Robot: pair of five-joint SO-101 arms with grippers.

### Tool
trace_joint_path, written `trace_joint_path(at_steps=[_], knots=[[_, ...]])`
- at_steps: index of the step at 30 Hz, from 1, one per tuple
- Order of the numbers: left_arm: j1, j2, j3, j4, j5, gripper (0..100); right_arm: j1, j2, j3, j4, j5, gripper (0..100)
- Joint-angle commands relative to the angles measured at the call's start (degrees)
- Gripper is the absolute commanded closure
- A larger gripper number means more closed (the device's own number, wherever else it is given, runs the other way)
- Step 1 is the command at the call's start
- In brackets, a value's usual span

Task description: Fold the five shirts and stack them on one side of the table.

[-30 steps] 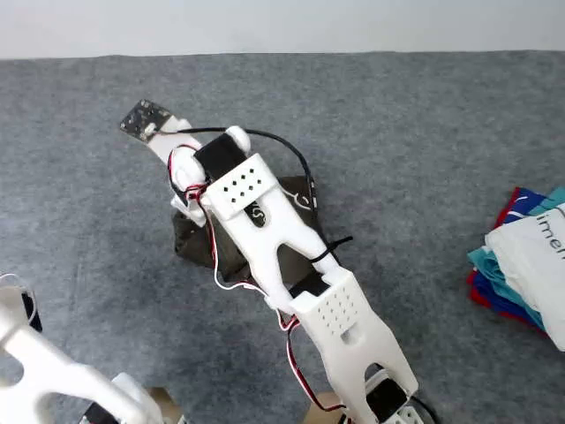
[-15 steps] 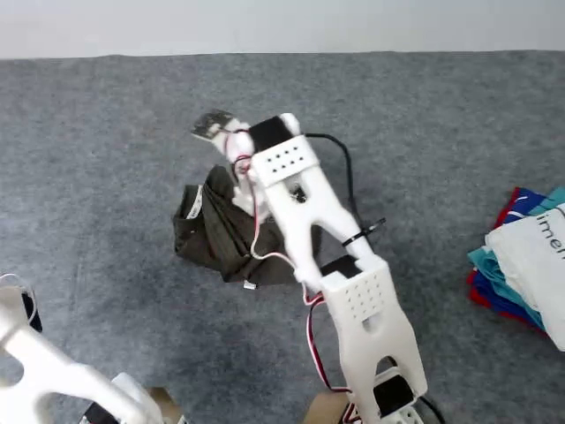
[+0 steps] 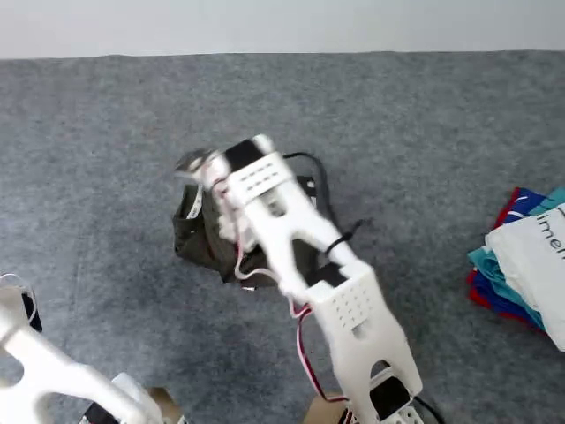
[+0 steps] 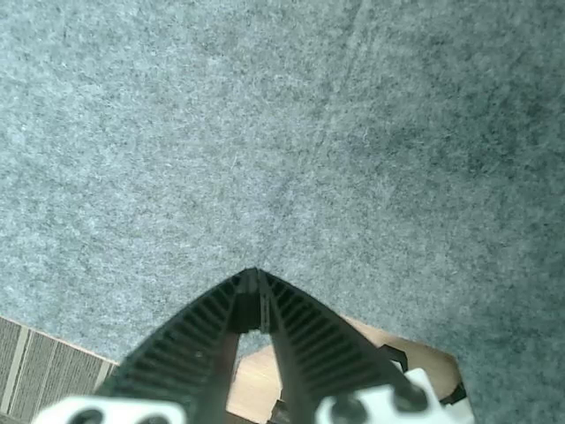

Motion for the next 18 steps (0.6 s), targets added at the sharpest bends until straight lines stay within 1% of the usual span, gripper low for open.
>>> trace_joint_path(at_steps=[1,5,9,13,18], knots=[[0.4,-1.5,-0.4,0.2,-0.4,100,-5.4,-4.0,-0.7,1.8,0.4,98.9],[0.4,-1.5,-0.4,0.2,-0.4,100,-10.2,-4.4,-3.3,0.8,0.4,98.9],[0.4,-1.5,-0.2,0.2,-0.4,100,-11.5,-4.7,-11.9,1.3,0.4,98.9],[0.4,-1.5,-0.2,0.2,-0.4,100,-8.6,-4.7,-19.0,2.3,0.4,98.9],[0.4,-1.5,-0.2,0.2,-0.4,100,-1.7,-4.4,-18.9,2.5,0.5,98.9]])
